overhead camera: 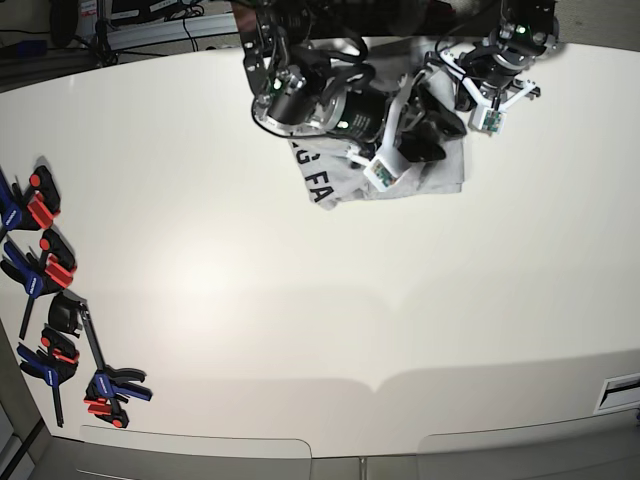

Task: Fold the T-shirt properly
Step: 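Fold the lifted shirt end over toward the left gripper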

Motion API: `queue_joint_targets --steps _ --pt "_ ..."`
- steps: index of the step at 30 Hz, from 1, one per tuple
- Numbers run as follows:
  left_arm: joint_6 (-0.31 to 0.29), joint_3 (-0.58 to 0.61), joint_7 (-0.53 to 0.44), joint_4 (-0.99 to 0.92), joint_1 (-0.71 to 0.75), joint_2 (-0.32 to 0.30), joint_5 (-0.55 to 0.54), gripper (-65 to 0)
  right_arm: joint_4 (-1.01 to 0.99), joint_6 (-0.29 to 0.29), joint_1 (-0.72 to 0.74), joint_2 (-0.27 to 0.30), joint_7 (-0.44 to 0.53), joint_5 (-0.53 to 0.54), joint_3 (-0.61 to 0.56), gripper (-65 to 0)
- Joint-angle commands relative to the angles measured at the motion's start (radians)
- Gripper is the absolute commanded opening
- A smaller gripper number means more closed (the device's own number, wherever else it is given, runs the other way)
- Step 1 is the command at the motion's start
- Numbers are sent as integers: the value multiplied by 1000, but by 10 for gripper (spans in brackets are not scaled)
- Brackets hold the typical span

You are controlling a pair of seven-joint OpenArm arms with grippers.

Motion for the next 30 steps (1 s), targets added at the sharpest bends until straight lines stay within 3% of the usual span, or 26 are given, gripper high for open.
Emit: queue_joint_targets --steps 1,5,10,15,18,24,26,30 --pt "-4 -2 -4 13 5 -3 -8 -650 19 29 19 -10 18 53 -3 -378" --pt "-4 -2 -4 13 5 -3 -8 -650 59 45 63 -10 -36 109 -1 -378" --pt "-4 -2 4 13 6 -3 -8 -650 227 44 45 -10 -274 97 -1 -378" --pt "-4 -2 23 13 6 -3 -7 -650 357 43 -142 35 -258 35 -1 -378" --pt "-4 -2 23 13 6 -3 -8 -629 411 29 -227 91 -221 -93 -1 -376" --pt "-4 -2 22 13 6 -3 -8 -597 404 -140 -321 197 -56 -370 21 -294" --pt "-4 -2 22 13 6 -3 -8 -597 404 -183 -322 196 -26 -390 57 -294" --pt "-5 -2 19 13 6 -3 -7 -597 404 -191 -314 191 9 -379 132 -294"
